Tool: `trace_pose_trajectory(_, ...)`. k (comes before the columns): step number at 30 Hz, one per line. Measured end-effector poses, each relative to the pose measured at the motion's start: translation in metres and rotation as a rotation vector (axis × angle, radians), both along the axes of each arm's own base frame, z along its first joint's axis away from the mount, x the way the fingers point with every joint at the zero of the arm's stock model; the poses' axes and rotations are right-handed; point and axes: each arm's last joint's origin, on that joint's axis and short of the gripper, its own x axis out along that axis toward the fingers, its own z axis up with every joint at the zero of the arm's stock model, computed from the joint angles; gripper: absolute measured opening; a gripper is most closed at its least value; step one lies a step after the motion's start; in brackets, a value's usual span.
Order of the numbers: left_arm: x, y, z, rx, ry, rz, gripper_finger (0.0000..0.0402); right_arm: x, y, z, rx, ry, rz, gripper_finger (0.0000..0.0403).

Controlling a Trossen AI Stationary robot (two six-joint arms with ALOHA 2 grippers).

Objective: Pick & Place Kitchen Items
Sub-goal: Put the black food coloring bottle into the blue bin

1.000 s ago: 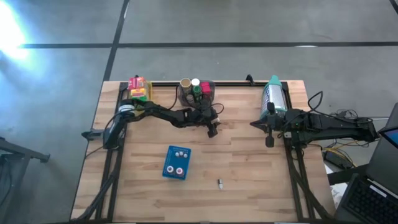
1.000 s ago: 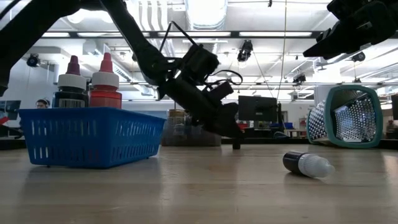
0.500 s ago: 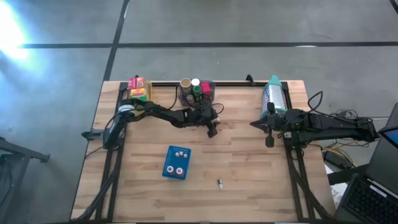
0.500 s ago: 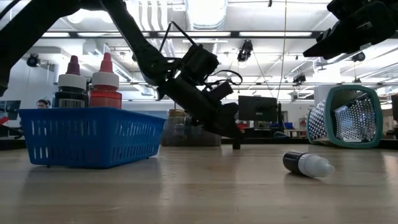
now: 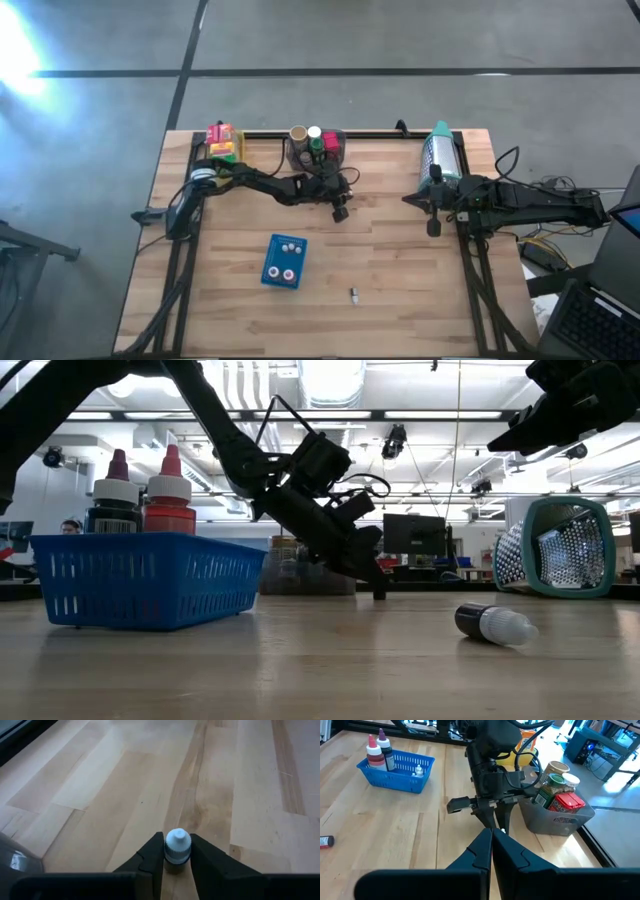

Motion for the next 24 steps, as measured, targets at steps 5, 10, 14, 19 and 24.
trace_pose_trajectory(5,0.0,0.0,0.0,-0.003,0.0,-0.004,0.0088,0.0,0.0,0.0,-0.004,0.001,0.001,0.0008)
trace_pose_trajectory(10,0.0,0.0,0.0,-0.005,0.0,-0.009,0.0089,0.0,0.0,0.0,-0.001,0.001,0.001,0.0008)
trace_pose_trajectory(14,-0.001,-0.002,0.003,-0.026,0.002,-0.041,0.0089,0.0,0.0,0.0,-0.001,0.001,0.0,0.0008)
trace_pose_trajectory(19,-0.004,-0.003,0.017,-0.014,-0.001,-0.078,0.0089,0.0,0.0,0.0,0.0,0.0,-0.001,0.0008)
trace_pose_trajectory(24,-0.01,-0.007,0.03,-0.056,0.008,-0.158,0.0089,0.0,0.0,0.0,-0.004,-0.001,0.001,0.0008)
